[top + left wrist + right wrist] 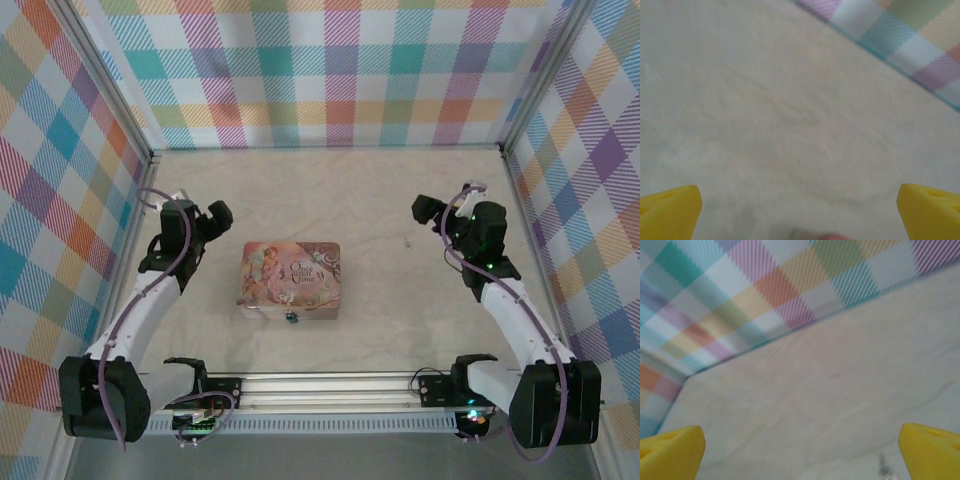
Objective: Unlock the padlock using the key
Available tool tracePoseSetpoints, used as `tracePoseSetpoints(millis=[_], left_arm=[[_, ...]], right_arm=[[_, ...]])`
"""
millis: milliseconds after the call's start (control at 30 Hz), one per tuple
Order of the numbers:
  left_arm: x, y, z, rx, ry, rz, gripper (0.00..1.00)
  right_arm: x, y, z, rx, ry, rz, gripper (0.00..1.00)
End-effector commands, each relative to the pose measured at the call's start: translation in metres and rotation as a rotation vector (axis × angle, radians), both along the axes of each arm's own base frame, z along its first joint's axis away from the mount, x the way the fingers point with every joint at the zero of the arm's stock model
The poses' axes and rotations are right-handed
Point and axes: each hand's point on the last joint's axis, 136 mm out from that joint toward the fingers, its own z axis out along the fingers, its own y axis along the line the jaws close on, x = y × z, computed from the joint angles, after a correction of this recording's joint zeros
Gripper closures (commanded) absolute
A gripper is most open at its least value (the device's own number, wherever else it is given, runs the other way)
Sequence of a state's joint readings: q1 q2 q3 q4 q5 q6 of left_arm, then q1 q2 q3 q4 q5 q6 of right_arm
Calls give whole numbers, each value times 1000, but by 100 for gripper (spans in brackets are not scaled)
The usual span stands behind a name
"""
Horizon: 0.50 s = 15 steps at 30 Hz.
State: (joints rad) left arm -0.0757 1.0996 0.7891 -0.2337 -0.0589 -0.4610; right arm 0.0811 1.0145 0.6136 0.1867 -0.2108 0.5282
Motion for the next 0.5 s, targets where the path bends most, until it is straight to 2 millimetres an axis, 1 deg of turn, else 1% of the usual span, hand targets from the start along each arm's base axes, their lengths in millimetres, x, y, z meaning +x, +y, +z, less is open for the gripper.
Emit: tracePoseSetpoints(millis=[0, 67, 133, 200, 333, 467], left_arm=[[-39, -26, -27, -158, 193, -86, 0], [-49, -38, -37, -218, 226, -130, 0], [-58, -49, -43, -272, 245, -165, 0], [-65, -57, -52, -311, 260, -184, 0], [-74, -71, -68, -361, 300, -215, 0], [-79, -89, -73, -399, 309, -260, 0]], right_arm=[[-29, 28, 4, 183, 98, 129, 3], [-39, 40, -7, 188, 234, 193, 8], [-50, 53, -24, 196, 347, 242, 12], [-61, 66, -39, 189, 419, 289, 16], [-79, 90, -68, 146, 529, 342, 18], [-91, 117, -89, 129, 603, 397, 20]])
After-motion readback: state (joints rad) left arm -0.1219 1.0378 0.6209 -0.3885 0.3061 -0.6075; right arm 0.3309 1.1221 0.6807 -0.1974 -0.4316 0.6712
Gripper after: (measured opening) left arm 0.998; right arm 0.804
